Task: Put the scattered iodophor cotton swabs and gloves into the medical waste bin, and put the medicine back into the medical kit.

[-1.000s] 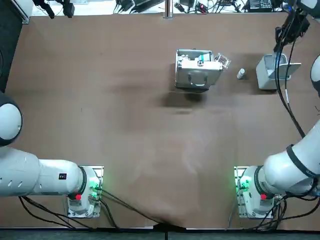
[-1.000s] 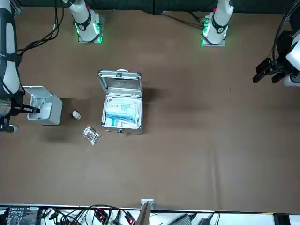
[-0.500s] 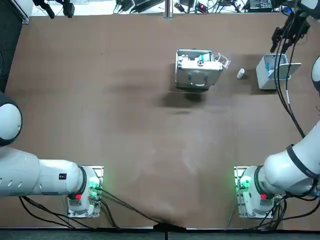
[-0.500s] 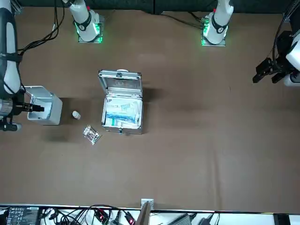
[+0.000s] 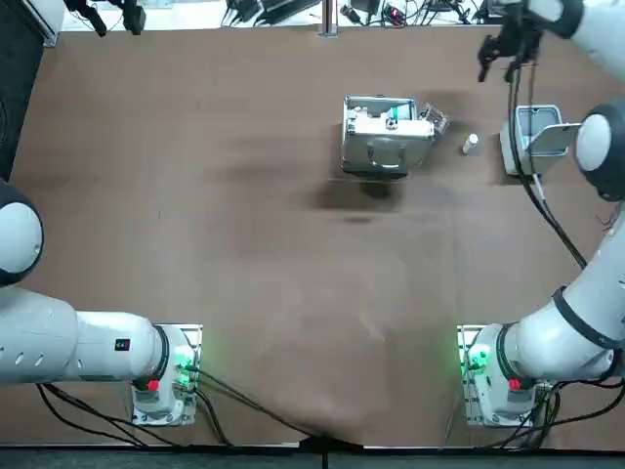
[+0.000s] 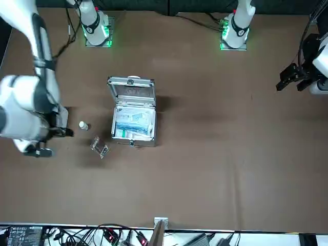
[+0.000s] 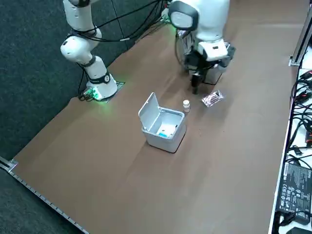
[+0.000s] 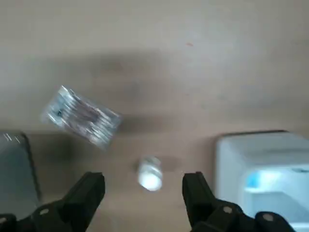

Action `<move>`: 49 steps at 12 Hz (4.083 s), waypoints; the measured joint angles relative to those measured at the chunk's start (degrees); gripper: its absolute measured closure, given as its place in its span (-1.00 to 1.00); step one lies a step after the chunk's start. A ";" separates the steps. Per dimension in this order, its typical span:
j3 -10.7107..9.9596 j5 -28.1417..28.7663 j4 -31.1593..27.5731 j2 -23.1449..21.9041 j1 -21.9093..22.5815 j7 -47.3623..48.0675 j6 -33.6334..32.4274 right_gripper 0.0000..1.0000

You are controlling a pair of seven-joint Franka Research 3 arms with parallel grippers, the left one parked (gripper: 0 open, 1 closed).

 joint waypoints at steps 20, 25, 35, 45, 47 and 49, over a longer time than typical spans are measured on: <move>-0.59 10.53 0.56 14.54 12.97 46.82 17.76 -0.56; -0.72 10.53 0.56 15.42 12.93 46.91 18.34 -0.37; -1.11 10.51 0.59 15.89 12.90 46.98 19.35 0.48; -2.32 10.51 5.45 13.12 12.86 46.98 18.91 0.98; -4.09 10.50 6.25 9.68 12.73 46.98 17.22 0.98; -6.28 10.28 6.44 5.87 12.31 46.87 14.36 0.98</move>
